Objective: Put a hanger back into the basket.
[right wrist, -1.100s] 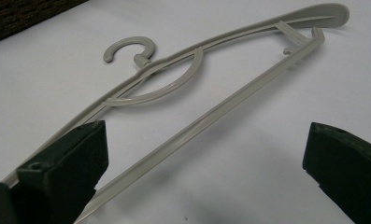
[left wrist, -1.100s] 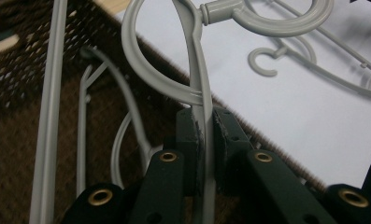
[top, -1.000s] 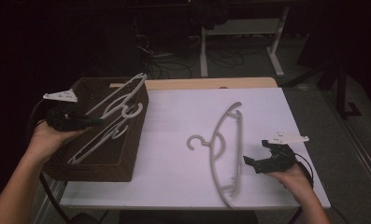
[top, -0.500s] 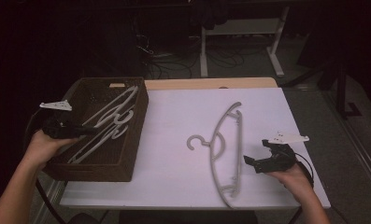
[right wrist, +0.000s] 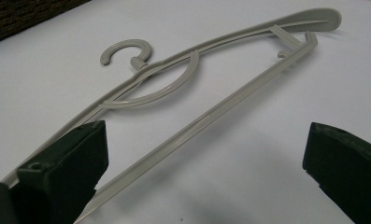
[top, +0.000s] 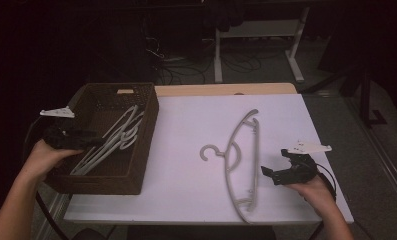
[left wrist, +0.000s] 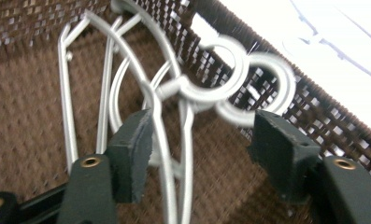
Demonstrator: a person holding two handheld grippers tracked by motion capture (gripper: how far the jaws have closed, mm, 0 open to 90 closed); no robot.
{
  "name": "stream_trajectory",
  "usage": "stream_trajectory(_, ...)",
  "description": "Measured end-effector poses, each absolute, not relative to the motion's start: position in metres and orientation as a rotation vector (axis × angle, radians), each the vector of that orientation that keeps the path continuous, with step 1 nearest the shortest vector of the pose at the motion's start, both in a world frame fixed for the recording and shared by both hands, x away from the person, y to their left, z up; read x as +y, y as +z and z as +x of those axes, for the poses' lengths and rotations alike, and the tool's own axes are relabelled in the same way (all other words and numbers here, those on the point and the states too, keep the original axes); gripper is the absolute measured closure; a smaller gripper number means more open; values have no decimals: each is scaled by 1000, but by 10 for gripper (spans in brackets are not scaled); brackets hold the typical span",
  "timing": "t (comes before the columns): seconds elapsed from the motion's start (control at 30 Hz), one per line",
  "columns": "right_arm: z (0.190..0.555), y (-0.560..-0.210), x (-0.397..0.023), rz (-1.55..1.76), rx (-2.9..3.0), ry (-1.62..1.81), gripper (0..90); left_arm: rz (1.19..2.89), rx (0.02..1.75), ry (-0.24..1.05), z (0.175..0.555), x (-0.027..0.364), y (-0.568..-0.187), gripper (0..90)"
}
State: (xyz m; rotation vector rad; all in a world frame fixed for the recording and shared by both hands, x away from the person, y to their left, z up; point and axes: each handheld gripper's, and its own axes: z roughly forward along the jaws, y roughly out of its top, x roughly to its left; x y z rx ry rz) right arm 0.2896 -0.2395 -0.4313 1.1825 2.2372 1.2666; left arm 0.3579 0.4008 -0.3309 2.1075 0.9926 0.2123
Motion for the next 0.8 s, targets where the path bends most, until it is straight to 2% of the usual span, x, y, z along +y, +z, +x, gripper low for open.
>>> stream_trajectory(0.2, 290, -431, -240, 1178, 2238, 1270, 2, 2087, 944, 199, 359, 382, -322, 318)
stream_trajectory(0.23, 289, -431, -240, 1178, 2239, 1267, 2, 2089, 909, 202, 359, 366, -318, 291)
stream_trajectory(0.4, 290, -429, -241, 1174, 2233, 1268, 2, 2076, 868, 196, 361, 340, -312, 240)
stream_trajectory(0.8, 290, -430, -240, 1173, 2248, 1260, 2, 2031, 685, 163, 358, 247, -294, 222)
